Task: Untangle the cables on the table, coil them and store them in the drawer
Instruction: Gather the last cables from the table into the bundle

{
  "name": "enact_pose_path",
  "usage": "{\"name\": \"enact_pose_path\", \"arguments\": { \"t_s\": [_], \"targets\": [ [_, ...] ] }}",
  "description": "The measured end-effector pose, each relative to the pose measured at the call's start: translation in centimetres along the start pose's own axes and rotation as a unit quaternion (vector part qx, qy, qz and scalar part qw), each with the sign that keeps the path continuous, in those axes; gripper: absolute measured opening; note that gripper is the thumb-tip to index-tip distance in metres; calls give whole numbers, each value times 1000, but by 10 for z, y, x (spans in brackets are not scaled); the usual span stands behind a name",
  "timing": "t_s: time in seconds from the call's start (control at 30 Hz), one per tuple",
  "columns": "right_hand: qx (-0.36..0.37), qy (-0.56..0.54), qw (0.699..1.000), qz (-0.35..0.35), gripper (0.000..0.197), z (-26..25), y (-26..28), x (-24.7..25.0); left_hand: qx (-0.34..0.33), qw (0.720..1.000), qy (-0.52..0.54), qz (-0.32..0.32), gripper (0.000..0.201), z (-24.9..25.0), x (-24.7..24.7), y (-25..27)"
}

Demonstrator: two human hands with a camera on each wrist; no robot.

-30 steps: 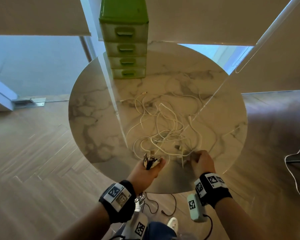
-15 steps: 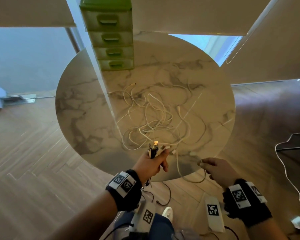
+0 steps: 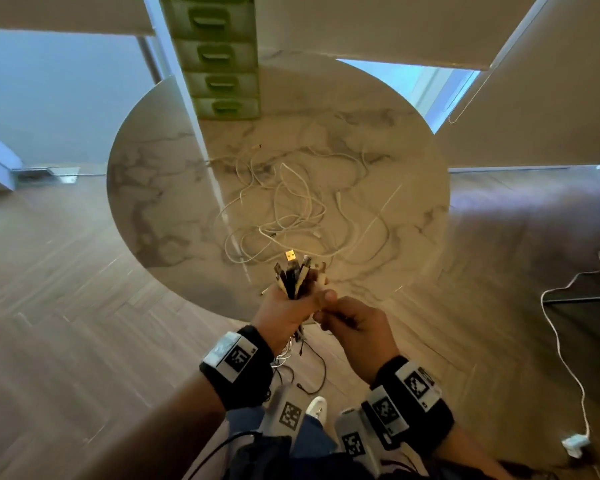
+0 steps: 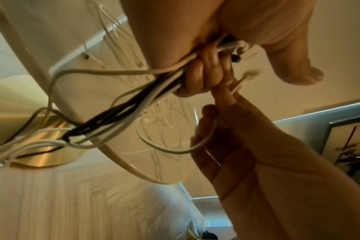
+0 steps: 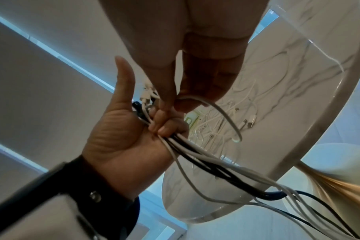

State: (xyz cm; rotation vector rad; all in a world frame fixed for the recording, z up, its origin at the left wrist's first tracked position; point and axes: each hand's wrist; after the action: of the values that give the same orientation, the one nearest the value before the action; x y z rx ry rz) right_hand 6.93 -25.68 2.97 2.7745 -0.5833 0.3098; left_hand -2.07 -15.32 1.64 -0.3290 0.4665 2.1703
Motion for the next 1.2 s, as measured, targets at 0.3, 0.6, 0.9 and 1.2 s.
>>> {"name": "enact_pose_path", "arguments": {
  "t_s": [0.3,0.6,0.9,1.2],
  "targets": [
    [-92,88,985,-115,11,33,-13,-3,45,991,-65,112,30,-14,10,36],
    [-243,-252,933,-80,16,21,-86,-15,176,979,-59,84,31,-22,11,52],
    [-120,-67,986,-98,23,21,-38,10,191,972,-28,132,37,-17,25,7],
    [-49,200,952,-227,32,47,25,23,104,964,157,188,16,-3,44,-53]
  ]
}}
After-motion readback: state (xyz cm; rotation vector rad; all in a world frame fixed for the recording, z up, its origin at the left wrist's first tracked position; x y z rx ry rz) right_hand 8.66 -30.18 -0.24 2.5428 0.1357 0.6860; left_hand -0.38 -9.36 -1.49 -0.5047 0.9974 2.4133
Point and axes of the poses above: each hand's wrist, its own y-axis away from the middle knuckle, its own x-axis out of the back of the hand, z = x × y, and after that the axes turned 7 degrees about -z, right-handed
